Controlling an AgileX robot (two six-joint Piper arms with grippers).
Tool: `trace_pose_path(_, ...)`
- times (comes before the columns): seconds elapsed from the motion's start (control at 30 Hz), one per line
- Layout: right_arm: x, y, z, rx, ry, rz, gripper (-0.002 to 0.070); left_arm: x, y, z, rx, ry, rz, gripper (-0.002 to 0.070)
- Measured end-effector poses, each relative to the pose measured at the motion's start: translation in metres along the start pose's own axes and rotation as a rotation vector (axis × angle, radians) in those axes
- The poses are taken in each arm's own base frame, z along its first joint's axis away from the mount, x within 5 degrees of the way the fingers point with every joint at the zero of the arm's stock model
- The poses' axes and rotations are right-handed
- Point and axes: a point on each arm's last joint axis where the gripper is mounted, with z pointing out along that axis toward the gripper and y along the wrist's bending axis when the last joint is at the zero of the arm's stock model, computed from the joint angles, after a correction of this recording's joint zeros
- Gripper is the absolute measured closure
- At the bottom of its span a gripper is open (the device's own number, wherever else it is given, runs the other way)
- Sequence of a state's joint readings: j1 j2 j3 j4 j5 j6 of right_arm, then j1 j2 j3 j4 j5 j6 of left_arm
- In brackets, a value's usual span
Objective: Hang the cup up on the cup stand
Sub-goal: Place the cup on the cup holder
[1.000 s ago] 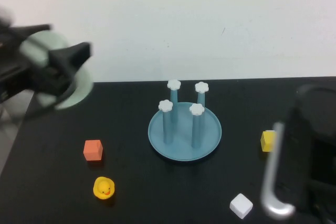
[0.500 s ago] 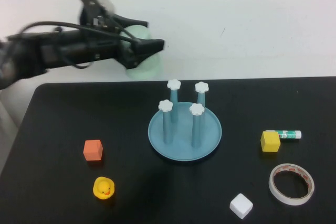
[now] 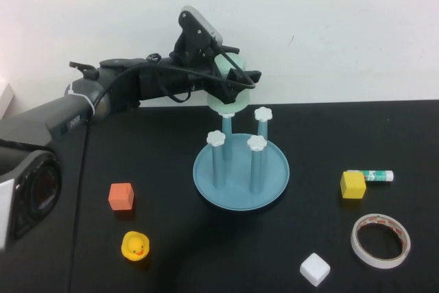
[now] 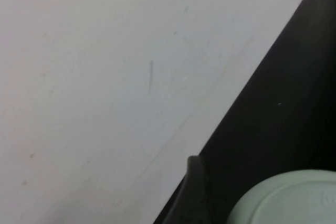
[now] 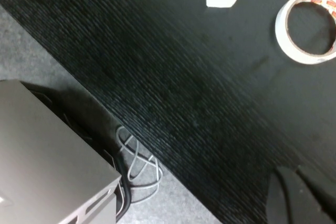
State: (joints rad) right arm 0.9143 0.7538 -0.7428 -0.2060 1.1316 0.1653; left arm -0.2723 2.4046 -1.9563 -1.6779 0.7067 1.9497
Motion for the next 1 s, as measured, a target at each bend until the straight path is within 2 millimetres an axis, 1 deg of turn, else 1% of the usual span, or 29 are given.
trace_pose_path(0.43, 0.003, 0.000, 0.000, 0.002, 0.028, 0.001, 0.0674, 0.008, -0.003, 0.000, 0.033, 0.089, 0.091, 0.0132)
trace_pose_path(0.47, 0.003, 0.000, 0.000, -0.005, 0.030, 0.004, 0.0674, 0.008, -0.003, 0.000, 0.033, 0.088, 0.089, 0.0124)
trace_pose_path(0.57, 0.004, 0.002, 0.000, -0.020, 0.046, 0.010, 0.0674, 0.008, -0.003, 0.000, 0.035, 0.089, 0.080, 0.0053)
trace_pose_path(0.6, 0.005, 0.002, 0.000, -0.020, 0.059, 0.009, 0.0675, 0.008, -0.003, 0.000, 0.035, 0.089, 0.076, 0.0041)
trace_pose_path(0.67, 0.008, 0.002, 0.000, -0.019, 0.083, 0.002, 0.0675, 0.008, -0.003, 0.000, 0.041, 0.091, 0.076, 0.0027)
trace_pose_path(0.73, 0.009, 0.001, -0.001, -0.016, 0.096, -0.014, 0.0675, 0.004, -0.004, -0.002, 0.046, 0.106, 0.095, 0.0031)
trace_pose_path(0.8, 0.010, 0.000, -0.002, -0.006, 0.088, -0.027, 0.0675, -0.009, -0.006, -0.008, 0.048, 0.118, 0.133, 0.0071)
trace_pose_path(0.83, 0.011, -0.001, -0.004, 0.002, 0.077, -0.037, 0.0675, -0.019, -0.007, -0.012, 0.048, 0.127, 0.149, 0.0112)
trace_pose_path(0.9, 0.013, -0.005, -0.008, 0.027, 0.041, -0.057, 0.0675, -0.041, -0.009, -0.023, 0.038, 0.140, 0.164, 0.0222)
trace_pose_path(1.0, 0.016, -0.010, -0.018, 0.054, -0.074, -0.082, 0.0675, -0.087, -0.012, -0.051, -0.007, 0.170, 0.179, 0.0461)
